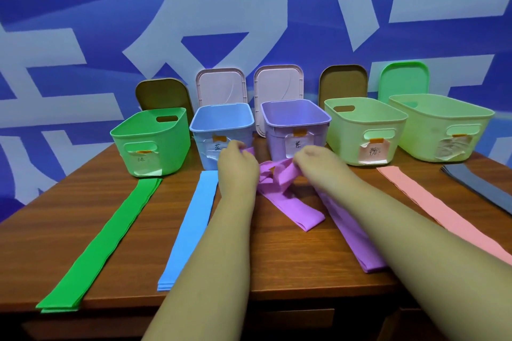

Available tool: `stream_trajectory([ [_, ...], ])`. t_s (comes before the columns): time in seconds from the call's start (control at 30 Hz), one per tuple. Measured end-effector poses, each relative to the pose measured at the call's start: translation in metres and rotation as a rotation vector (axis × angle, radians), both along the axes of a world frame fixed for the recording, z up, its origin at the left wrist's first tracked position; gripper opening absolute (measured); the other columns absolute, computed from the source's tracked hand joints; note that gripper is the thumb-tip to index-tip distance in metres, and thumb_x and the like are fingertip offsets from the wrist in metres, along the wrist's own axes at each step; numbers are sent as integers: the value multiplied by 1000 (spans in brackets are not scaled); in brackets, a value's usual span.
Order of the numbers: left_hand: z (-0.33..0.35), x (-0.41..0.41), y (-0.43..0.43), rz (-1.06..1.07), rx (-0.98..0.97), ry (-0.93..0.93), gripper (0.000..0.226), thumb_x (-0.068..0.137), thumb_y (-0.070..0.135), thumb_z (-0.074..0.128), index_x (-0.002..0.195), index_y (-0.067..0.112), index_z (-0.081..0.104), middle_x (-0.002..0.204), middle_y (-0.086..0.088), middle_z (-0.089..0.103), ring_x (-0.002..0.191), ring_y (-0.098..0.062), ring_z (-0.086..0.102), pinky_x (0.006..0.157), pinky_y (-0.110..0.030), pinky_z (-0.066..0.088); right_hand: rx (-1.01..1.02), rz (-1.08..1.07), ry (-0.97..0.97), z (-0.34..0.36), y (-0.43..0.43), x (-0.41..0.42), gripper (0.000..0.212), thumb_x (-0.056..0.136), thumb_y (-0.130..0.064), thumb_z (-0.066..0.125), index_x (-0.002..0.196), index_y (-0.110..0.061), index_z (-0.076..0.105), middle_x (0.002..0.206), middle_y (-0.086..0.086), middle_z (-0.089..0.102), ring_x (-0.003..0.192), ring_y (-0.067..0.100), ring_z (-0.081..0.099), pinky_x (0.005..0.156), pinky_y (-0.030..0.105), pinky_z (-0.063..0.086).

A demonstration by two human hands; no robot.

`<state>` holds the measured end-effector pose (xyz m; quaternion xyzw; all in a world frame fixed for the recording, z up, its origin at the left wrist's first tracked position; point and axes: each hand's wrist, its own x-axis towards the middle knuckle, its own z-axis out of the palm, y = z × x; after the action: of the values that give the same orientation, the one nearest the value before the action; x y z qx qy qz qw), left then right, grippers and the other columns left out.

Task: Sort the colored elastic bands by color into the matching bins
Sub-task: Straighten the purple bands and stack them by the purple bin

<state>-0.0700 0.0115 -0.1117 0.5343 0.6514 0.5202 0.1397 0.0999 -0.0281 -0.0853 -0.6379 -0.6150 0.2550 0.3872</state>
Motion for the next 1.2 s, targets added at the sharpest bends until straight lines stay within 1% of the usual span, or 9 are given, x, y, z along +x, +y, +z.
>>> stream_trajectory([
  [0.13,9,6,1,-125,33,-490,30,101,46,56,110,18,62,98,3,72,82,-12,74,78,-31,60,-46,-5,416,17,-7,10,13,93,-20,53,90,-18,66,87,8,69,77,25,68,71,41,58],
  [0.2,10,12,-2,-232,69,-568,23,102,42,57,112,21,59,102,2,71,82,-13,77,83,-39,65,-38,-11,528,23,-10,13,12,94,-18,53,90,-16,64,74,4,63,69,22,66,65,36,55],
  [0.37,12,16,-22,-267,192,-45,15,104,34,55,100,25,66,104,2,61,91,-5,59,86,-33,53,-31,5,607,36,-17,18,12,98,-20,57,95,-16,68,67,1,63,56,14,64,58,31,53],
  [0.53,39,13,-46,-687,308,-23,9,101,29,67,103,30,75,105,11,70,101,-11,66,88,-29,55,-36,32,647,39,-17,20,12,93,-15,62,94,-12,74,75,6,65,60,16,61,59,32,54],
  [0.8,57,9,-47,-616,430,347,16,91,31,81,107,33,80,100,16,65,90,-7,63,80,-31,56,-9,64,757,40,-21,22,14,95,-7,60,103,-6,73,85,14,62,64,17,63,59,28,56],
  [0.93,71,14,-52,-581,469,320,8,93,30,79,100,31,82,96,16,68,93,-5,63,79,-17,49,9,64,693,46,-24,26,11,91,-7,56,95,-6,67,87,17,59,77,25,59,63,30,52],
  [1.0,83,15,-52,-559,482,295,6,94,27,78,98,29,81,95,17,69,91,-4,63,75,-10,44,80,-9,551,47,-29,29,14,94,-6,53,90,-11,66,89,12,70,73,21,60,59,27,49],
  [1.13,111,17,-55,-574,473,177,8,98,29,72,101,30,79,98,17,72,91,-4,63,77,-15,47,180,45,245,40,-43,33,52,80,-7,53,123,-34,67,115,-8,70,100,8,65,75,24,48],
  [1.2,126,19,-58,-610,476,83,7,99,28,71,99,31,77,96,17,73,89,-4,64,77,-17,49,156,142,210,37,-52,31,55,81,-9,59,129,-36,62,124,-11,65,112,-5,60,83,16,48],
])
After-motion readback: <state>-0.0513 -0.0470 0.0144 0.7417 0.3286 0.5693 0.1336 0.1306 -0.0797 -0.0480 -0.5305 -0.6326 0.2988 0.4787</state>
